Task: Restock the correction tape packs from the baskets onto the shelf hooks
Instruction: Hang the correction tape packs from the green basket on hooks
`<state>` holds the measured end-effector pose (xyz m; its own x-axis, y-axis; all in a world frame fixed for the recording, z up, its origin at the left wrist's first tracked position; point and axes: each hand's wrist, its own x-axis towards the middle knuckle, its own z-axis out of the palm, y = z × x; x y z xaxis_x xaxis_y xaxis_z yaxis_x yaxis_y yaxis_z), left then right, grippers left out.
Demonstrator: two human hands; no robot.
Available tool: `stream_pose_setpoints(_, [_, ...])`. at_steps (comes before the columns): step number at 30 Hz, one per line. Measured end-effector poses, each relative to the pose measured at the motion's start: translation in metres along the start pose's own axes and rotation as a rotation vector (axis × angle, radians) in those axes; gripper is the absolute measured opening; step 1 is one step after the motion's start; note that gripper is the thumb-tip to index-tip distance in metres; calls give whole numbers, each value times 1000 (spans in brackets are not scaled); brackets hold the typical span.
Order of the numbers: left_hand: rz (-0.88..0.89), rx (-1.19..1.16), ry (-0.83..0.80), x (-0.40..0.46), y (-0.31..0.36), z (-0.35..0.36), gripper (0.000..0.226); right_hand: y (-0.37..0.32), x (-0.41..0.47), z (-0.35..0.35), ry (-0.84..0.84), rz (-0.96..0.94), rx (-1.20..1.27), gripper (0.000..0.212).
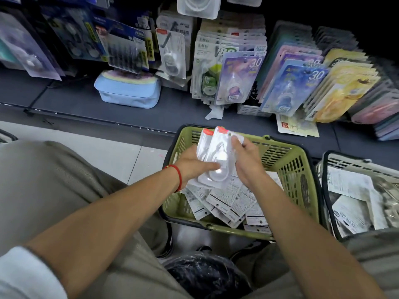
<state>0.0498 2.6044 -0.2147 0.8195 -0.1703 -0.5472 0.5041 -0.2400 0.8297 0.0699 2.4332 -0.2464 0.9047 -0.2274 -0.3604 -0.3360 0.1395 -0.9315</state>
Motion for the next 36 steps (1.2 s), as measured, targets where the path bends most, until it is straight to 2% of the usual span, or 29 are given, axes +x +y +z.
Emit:
stream_pose_setpoints(2, [4, 12, 38, 1, -1, -3, 49, 20, -2, 1, 55, -2, -165, 29])
stream_pose_setpoints(3, [3, 5, 80, 2, -1, -8, 49, 33, -2, -6, 50, 11, -306, 33])
stream_pose_setpoints(4, [-5, -23, 129, 3, -1, -13, 48, 48, -3, -18, -23, 13, -547, 39])
stream_pose_setpoints(5, [-21, -68, 178, 5, 0, -19, 48, 63, -7, -29, -187, 31, -869, 51])
stream_pose_setpoints(7, [-57, -150, 244, 7, 1, -28, 47, 94, -18, -44, -544, 85, -1422, 89])
stream_pose_setpoints(8, [-71, -167, 259, 7, 2, -31, 46, 106, -23, -46, -643, 73, -1556, 99])
stream_pose_setpoints(9, [-79, -175, 267, 8, 2, -33, 45, 110, -28, -45, -672, 41, -1598, 102])
stream_pose_setpoints(11, [-77, -184, 275, 9, 3, -36, 43, 106, -30, -41, -693, -12, -1544, 97])
stream_pose_setpoints(13, [-74, -188, 272, 9, 4, -36, 47, 79, -28, -36, -728, 55, -1364, 80])
stream_pose_setpoints(14, [-71, -182, 268, 8, 5, -36, 49, 63, -26, -36, -703, 76, -1215, 63])
stream_pose_setpoints(16, [-60, -135, 270, 9, 6, -35, 50, 32, -18, -43, -512, 8, -972, 28])
stream_pose_setpoints(19, [-4, -42, 266, 12, 2, -34, 44, -11, -3, -58, -248, -56, -777, 37])
stream_pose_setpoints(22, [8, -17, 237, 10, -3, -27, 47, -32, 0, -61, -273, 31, -473, 28])
stream_pose_setpoints(25, [-77, -121, 119, 9, -6, -21, 69, -30, -1, -39, -302, 11, -301, 22])
stream_pose_setpoints(28, [-113, -256, -82, 10, -11, -19, 56, -17, 5, -15, -165, -124, -336, 27])
stream_pose_setpoints(31, [-93, -291, -63, 13, -19, -20, 43, 4, 17, -5, -19, -233, -483, 29])
stream_pose_setpoints(33, [-109, -333, 4, 13, -20, -23, 42, 26, 23, -10, 93, -217, -535, 28])
stream_pose_setpoints(35, [-130, -367, 71, 13, -19, -30, 50, 56, 29, -25, 27, -131, -872, 34])
stream_pose_setpoints(36, [-136, -379, 90, 13, -19, -33, 52, 72, 31, -35, -87, -61, -1113, 48])
